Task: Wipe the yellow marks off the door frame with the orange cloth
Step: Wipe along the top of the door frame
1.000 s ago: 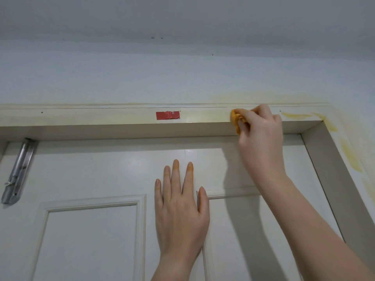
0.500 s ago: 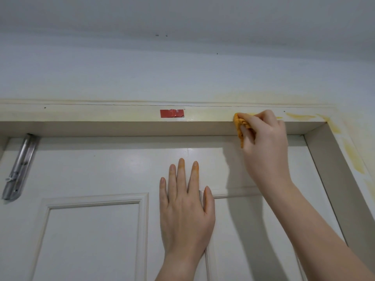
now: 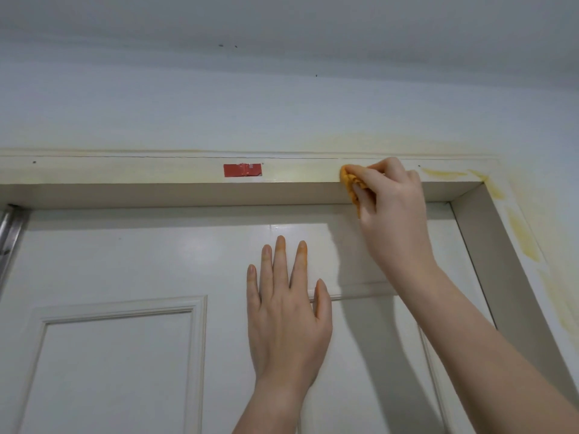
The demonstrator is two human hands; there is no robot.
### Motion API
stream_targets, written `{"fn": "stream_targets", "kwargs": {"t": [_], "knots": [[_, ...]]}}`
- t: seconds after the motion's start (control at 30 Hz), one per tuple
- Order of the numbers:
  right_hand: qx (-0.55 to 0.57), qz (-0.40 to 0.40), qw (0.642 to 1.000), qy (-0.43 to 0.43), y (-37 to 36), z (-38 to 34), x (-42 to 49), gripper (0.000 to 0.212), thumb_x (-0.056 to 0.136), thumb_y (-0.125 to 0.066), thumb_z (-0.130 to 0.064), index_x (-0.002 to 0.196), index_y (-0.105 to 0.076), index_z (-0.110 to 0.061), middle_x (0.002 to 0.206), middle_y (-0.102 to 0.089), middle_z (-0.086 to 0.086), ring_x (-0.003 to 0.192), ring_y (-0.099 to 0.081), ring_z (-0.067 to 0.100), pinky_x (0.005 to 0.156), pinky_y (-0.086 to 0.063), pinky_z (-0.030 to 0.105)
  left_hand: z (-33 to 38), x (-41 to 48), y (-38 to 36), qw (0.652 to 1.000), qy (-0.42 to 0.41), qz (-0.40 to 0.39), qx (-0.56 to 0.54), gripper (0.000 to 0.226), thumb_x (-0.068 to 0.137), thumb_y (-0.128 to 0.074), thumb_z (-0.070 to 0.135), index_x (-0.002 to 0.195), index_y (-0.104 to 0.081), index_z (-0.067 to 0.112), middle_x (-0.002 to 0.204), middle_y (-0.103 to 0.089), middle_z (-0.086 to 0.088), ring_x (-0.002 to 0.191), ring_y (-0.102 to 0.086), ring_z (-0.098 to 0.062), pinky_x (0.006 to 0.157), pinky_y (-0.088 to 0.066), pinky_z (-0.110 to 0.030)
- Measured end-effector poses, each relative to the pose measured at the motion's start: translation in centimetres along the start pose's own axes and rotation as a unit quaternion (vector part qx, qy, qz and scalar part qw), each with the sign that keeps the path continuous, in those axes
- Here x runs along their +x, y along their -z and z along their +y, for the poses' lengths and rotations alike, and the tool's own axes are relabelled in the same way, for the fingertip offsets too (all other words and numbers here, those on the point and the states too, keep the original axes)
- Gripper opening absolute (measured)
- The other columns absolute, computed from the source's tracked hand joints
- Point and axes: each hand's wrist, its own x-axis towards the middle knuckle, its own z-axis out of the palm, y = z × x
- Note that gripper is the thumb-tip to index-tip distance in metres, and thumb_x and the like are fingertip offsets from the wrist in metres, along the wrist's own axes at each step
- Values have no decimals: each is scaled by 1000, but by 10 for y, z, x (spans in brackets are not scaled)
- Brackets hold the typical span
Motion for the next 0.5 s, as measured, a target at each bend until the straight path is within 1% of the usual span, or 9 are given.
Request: {"fn": "stream_targets", "kwargs": {"t": [0.07, 0.13, 0.17, 0.3, 0.37, 0.5], "knots": [[-10, 14, 999, -29, 5, 12, 2, 28, 101, -62, -6, 121, -76, -20, 104, -59, 2, 91, -46, 29, 79, -36, 31, 5, 0, -1, 1000, 2, -4, -1, 68, 110, -25, 54, 174, -13, 35, 184, -1, 4, 170, 9, -15, 139, -6, -49], [-6, 23, 998, -65, 14, 25, -7, 29, 101, -61, -5, 123, -75, -19, 104, -58, 2, 93, -48, 31, 78, -34, 29, 12, 0, -3, 1000, 0, -8, -8, 68, 109, -24, 55, 174, -13, 35, 184, 1, 4, 170, 11, -15, 139, -6, -49], [-1, 23, 997, -69, 17, 28, -12, 30, 101, -62, -5, 125, -75, -18, 105, -58, 2, 92, -48, 31, 77, -31, 27, 14, -1, -3, 1000, -3, -10, -9, 68, 109, -24, 54, 174, -14, 35, 184, 0, 4, 170, 11, -15, 139, -6, -50], [15, 2, 1000, -5, 14, 23, -14, 29, 101, -64, -8, 125, -76, -19, 104, -59, -1, 89, -45, 25, 80, -28, 20, 22, 3, -6, 1000, -11, -13, -3, 68, 109, -27, 54, 174, -16, 34, 184, 1, 3, 170, 12, -16, 139, -5, -49], [5, 0, 1000, 10, 13, 26, -4, 27, 102, -64, -8, 124, -76, -19, 103, -59, -2, 89, -41, 23, 79, -26, 20, 26, 6, -7, 1000, -5, -13, -5, 69, 109, -27, 54, 174, -15, 34, 184, 2, 3, 169, 13, -15, 139, -3, -48], [-10, 26, 998, -54, 27, 49, -5, 28, 101, -63, -5, 122, -76, -17, 103, -59, 3, 88, -41, 25, 75, -26, 23, 36, 6, -8, 1000, 5, -13, -9, 69, 109, -26, 54, 174, -15, 35, 184, 1, 3, 169, 13, -15, 139, -4, -48]]}}
